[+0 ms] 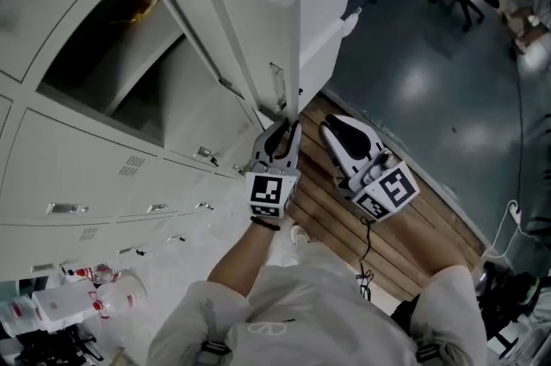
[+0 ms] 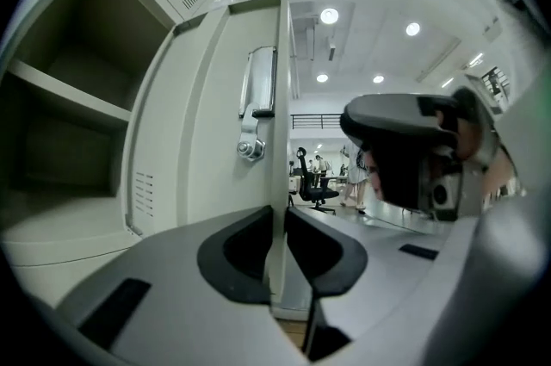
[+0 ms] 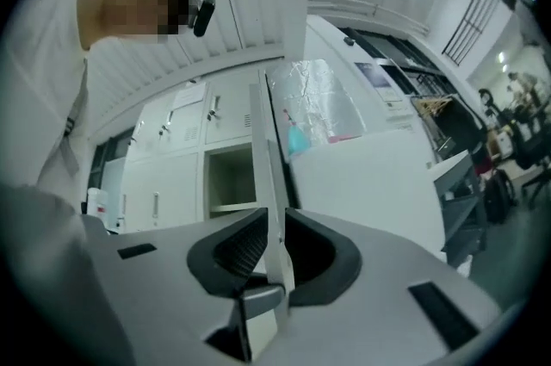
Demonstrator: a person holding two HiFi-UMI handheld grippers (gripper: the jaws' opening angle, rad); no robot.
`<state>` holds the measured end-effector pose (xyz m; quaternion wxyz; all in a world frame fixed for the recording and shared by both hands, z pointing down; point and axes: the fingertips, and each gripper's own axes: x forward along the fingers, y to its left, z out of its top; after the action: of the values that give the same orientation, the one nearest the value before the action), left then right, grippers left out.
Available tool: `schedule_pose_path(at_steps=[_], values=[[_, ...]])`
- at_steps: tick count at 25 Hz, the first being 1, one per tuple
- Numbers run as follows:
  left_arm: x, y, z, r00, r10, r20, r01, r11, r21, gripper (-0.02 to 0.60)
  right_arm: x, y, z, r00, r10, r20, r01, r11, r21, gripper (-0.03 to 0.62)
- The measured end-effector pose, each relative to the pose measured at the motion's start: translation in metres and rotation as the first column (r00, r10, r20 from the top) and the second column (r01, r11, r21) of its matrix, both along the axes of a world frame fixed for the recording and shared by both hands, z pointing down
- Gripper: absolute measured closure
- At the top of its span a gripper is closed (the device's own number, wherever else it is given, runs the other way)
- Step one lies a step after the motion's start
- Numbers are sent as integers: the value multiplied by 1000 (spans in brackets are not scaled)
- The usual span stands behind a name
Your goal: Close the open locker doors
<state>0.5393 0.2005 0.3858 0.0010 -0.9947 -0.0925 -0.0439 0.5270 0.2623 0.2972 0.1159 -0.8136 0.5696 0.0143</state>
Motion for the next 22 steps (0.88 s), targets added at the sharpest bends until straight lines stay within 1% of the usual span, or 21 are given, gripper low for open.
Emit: schedule_pose_path(at_steps=[2, 4, 5, 7, 8, 9, 10, 12, 16, 17, 19, 22], values=[[-29, -12, 0, 1000, 9, -12, -9, 1000, -21, 525, -9, -15, -15, 996, -86, -11, 86, 996, 17, 517], [-55, -28, -2, 1000, 11, -22, -11, 999, -37, 518, -18, -33, -24, 987, -156, -38, 156, 988, 7, 506], [-65, -35, -5, 1000, 12, -25, -13, 999, -33, 514, -24, -44, -26, 980, -195, -48, 195, 981, 3, 496], [-83, -50, -7, 999, 9, -33, -10, 1000, -18, 509, -42, -69, -30, 954, -295, -58, 295, 955, -10, 478], [-90, -57, -7, 999, 6, -36, -7, 1000, -15, 508, -54, -83, -31, 934, -352, -69, 351, 936, -26, 457], [-96, -64, -6, 999, 3, -37, -4, 1000, -13, 506, -67, -97, -32, 912, -402, -84, 399, 916, -46, 422], [-101, -70, -6, 999, 2, -36, -2, 1000, -14, 505, -79, -110, -33, 893, -438, -103, 433, 899, -65, 396], [-110, -80, -6, 999, 0, -34, 0, 1000, -14, 502, -96, -132, -36, 871, -472, -132, 464, 881, -89, 391], [-123, -101, -5, 1000, -1, -28, 1, 1000, -2, 502, -114, -166, -42, 847, -507, -158, 496, 862, -107, 395], [-125, -105, -5, 1000, 1, -31, -1, 1000, 1, 502, -117, -173, -44, 841, -515, -165, 503, 857, -112, 404], [-129, -113, -5, 999, -5, -36, 5, 1000, 2, 499, -120, -183, -45, 829, -533, -168, 521, 846, -112, 451], [-139, -130, -5, 998, -40, -39, 40, 999, 1, 499, -126, -197, -45, 809, -565, -161, 555, 825, -109, 462]])
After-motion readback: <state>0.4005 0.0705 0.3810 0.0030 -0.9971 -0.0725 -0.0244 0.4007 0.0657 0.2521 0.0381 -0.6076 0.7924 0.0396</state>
